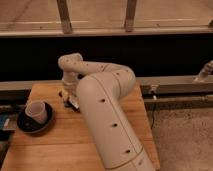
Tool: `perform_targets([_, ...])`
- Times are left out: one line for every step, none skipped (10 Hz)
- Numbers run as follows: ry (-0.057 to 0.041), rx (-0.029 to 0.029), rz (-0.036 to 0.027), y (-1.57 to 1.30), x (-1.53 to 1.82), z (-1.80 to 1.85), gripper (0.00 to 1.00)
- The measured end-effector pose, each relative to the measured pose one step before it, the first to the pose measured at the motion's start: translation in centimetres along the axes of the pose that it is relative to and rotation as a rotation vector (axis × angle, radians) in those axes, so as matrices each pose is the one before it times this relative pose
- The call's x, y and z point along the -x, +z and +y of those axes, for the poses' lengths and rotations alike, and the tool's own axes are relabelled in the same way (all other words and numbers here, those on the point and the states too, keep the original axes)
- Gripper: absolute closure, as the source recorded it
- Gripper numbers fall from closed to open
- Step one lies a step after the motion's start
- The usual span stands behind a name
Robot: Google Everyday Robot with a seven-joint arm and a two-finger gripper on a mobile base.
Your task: Place the eraser on the white sponge
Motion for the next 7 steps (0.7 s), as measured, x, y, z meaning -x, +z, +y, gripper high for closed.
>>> perform_targets([0.00603,-0.00413,-0.00519,-0.206,-0.161,-0.119,0.70])
perform_targets([0.00968,0.00135,-0.00797,-0.096,-0.313,-0.213,0.60])
perform_targets([0.00993,0.00265,-0.00976,-0.114,-0.211,-0.254,0.52])
perform_targets([0.01467,0.00585,-0.01028,-0.061,-0.416,-0.438,0.40])
perform_targets([0.00542,0.00350,-0.00657,-0.033,-0.078,-0.152,0.30])
perform_targets([0.00389,0.00519,-0.00382,0.140,0.019,-0.033,0.22])
perform_targets([-0.00144,0.00371,-0.00320,0.092,0.153,0.097,0.20])
